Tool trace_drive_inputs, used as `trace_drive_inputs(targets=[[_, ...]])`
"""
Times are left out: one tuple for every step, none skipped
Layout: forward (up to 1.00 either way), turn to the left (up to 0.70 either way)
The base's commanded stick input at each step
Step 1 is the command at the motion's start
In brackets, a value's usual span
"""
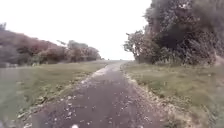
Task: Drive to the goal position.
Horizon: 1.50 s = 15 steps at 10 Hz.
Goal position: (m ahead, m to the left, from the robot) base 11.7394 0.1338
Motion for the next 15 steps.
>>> trace_drive_inputs(targets=[[0.70,0.00],[0.70,0.00],[0.70,0.00],[0.70,0.00],[0.70,0.00],[0.61,0.00],[0.14,0.00],[0.00,0.00],[0.00,0.00],[0.00,0.00],[0.00,0.00],[0.00,0.00],[0.00,0.00],[0.00,0.00],[0.00,0.00]])
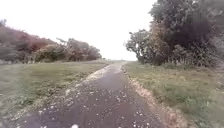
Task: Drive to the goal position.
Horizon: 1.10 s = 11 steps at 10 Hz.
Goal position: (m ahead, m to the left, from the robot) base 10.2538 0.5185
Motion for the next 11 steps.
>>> trace_drive_inputs(targets=[[0.00,0.00],[0.01,0.00],[0.05,0.00],[0.09,0.00],[0.11,0.00],[0.12,0.00],[0.17,0.00],[0.29,0.00],[0.61,0.00],[0.70,0.00],[0.70,0.00]])
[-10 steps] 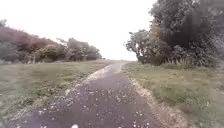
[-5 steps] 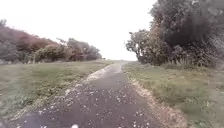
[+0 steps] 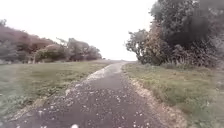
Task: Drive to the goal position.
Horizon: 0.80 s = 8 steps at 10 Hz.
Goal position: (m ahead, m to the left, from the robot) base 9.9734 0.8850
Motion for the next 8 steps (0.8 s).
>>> trace_drive_inputs(targets=[[0.70,0.00],[0.70,0.00],[0.70,0.00],[0.70,0.00],[0.70,0.00],[0.70,0.00],[0.70,0.00],[0.70,0.01]])
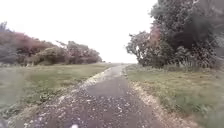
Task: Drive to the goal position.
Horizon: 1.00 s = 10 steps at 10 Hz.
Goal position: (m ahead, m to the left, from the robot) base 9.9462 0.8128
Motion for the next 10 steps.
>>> trace_drive_inputs(targets=[[0.70,0.02],[0.70,0.20],[0.70,0.29],[0.70,0.08],[0.70,0.00],[0.70,0.00],[0.70,0.00],[0.70,0.00],[0.70,0.00],[0.70,0.00]])
